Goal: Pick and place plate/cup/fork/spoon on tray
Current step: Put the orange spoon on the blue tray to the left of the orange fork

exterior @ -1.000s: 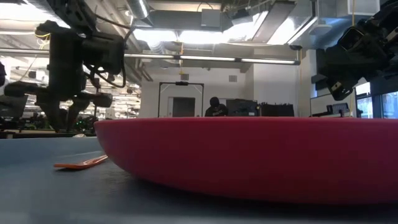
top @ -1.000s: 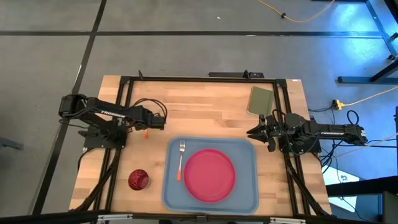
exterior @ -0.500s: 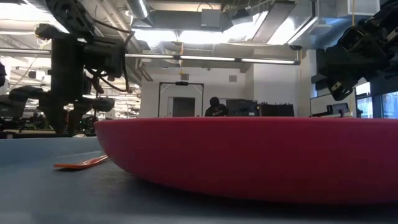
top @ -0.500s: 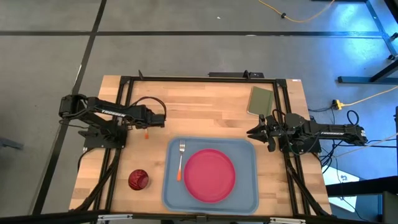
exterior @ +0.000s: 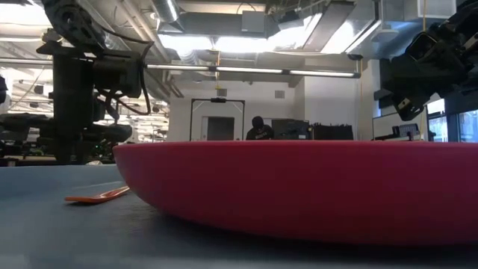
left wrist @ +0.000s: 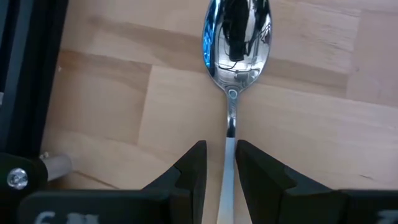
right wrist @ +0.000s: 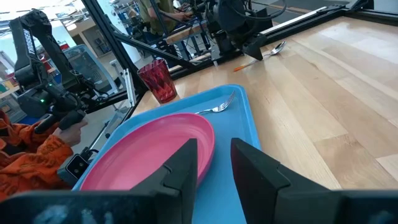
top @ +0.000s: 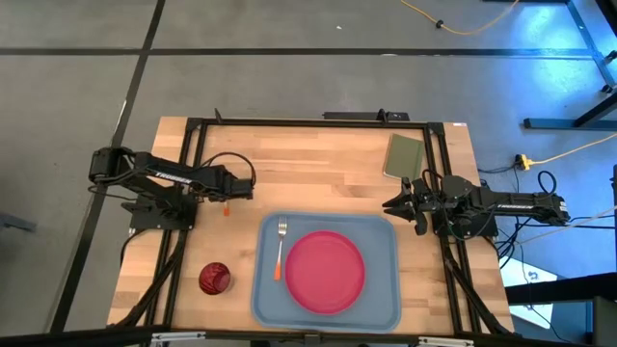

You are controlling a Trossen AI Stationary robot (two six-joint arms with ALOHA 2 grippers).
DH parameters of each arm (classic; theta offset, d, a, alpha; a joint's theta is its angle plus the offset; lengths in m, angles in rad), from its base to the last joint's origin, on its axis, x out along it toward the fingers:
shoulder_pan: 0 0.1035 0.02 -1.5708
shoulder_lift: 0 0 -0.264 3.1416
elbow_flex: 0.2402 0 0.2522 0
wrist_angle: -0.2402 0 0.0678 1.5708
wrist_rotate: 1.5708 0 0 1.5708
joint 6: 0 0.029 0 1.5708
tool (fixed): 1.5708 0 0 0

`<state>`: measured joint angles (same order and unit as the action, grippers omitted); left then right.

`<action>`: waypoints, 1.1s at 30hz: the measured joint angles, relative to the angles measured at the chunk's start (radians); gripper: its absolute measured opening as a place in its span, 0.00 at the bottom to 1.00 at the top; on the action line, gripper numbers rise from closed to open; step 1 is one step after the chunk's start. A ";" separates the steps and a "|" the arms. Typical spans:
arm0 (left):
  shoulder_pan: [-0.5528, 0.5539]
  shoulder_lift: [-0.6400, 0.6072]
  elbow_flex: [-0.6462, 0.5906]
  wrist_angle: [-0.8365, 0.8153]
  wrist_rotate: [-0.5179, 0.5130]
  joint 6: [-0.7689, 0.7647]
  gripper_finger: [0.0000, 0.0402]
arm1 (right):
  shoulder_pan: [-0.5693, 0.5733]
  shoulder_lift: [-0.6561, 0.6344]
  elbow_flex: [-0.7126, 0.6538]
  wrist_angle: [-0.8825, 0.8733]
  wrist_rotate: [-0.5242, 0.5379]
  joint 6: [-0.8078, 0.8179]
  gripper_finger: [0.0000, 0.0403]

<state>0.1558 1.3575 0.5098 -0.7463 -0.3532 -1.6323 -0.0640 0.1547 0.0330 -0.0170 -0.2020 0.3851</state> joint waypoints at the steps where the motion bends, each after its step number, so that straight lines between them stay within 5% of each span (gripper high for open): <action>1: 0.000 0.000 0.000 0.002 -0.004 0.007 0.21 | 0.000 0.000 0.000 0.000 0.000 0.000 0.25; 16: -0.012 0.003 -0.003 0.028 -0.011 0.012 0.02 | 0.000 0.000 0.000 0.000 0.000 0.000 0.25; 33: -0.070 0.006 0.134 -0.047 -0.015 -0.008 0.01 | 0.000 0.000 0.000 0.000 0.000 0.000 0.25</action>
<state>0.0856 1.3640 0.6442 -0.7930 -0.3683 -1.6405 -0.0643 0.1547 0.0330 -0.0174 -0.2020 0.3851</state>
